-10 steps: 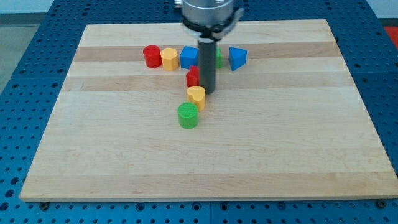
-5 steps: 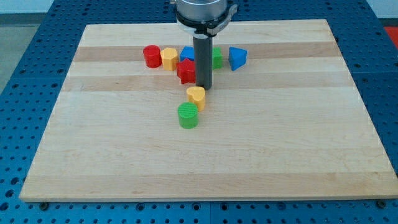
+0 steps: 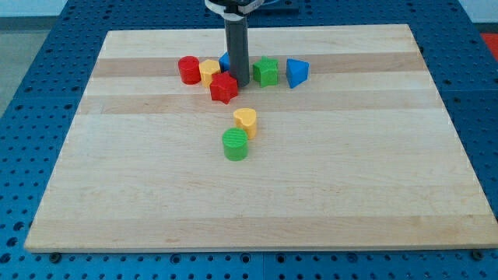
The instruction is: Move the red star to the bottom of the yellow hexagon
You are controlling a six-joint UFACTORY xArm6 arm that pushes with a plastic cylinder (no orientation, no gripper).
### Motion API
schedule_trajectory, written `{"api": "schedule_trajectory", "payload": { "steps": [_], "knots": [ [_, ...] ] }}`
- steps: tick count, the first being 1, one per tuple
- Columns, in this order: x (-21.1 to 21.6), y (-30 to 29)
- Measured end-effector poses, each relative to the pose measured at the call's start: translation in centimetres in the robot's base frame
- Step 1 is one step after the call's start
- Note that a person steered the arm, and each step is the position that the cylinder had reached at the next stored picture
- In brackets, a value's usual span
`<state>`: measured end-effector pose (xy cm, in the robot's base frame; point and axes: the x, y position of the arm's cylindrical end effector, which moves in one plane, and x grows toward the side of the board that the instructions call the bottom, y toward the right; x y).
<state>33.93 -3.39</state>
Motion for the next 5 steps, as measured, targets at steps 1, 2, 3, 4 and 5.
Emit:
{"api": "schedule_trajectory", "payload": {
  "steps": [1,2,3,4,5],
  "knots": [
    [0.5,0.0],
    [1.5,-1.0],
    [1.9,-1.2],
    [2.0,3.4],
    [4.4,12.8]
  ]
}}
